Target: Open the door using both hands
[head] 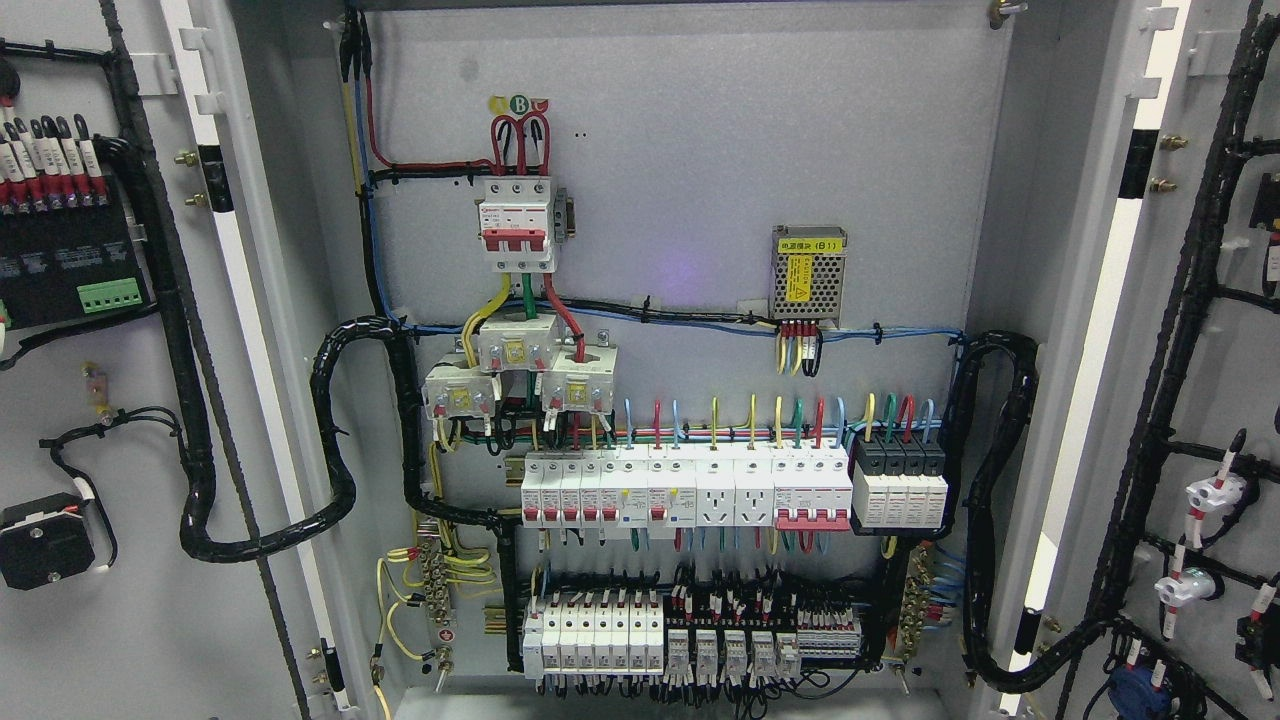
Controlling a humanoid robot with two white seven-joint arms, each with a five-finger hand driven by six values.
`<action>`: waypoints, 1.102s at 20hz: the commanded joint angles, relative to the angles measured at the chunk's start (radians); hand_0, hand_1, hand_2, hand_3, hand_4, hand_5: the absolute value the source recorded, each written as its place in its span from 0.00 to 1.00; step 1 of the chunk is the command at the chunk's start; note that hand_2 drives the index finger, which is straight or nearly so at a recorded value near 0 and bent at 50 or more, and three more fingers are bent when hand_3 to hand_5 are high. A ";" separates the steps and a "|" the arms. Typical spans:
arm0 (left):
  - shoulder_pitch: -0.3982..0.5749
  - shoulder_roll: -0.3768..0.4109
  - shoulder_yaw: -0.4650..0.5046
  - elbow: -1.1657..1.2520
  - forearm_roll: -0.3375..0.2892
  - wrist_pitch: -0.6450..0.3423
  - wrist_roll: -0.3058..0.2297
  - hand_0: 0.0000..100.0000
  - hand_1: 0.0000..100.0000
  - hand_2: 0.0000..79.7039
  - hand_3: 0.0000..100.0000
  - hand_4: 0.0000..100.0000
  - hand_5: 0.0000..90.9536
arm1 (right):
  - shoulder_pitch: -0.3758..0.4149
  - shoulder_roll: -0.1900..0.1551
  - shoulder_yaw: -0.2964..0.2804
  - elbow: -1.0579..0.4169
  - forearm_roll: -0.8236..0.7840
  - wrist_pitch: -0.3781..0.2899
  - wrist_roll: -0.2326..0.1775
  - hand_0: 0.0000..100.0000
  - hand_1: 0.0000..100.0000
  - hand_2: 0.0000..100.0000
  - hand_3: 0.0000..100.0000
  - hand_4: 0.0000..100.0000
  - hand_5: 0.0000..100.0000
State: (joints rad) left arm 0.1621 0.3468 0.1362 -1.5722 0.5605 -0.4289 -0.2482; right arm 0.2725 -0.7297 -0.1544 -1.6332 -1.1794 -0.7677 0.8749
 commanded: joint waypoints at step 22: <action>0.292 0.012 -0.285 -0.022 -0.053 -0.189 -0.002 0.00 0.00 0.00 0.00 0.04 0.00 | 0.180 0.015 0.430 -0.082 0.210 -0.070 -0.272 0.00 0.00 0.00 0.00 0.00 0.00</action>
State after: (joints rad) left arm 0.3804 0.3555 -0.0556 -1.5980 0.5244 -0.6149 -0.2489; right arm 0.3872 -0.7209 0.1307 -1.7182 -1.0180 -0.7837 0.6156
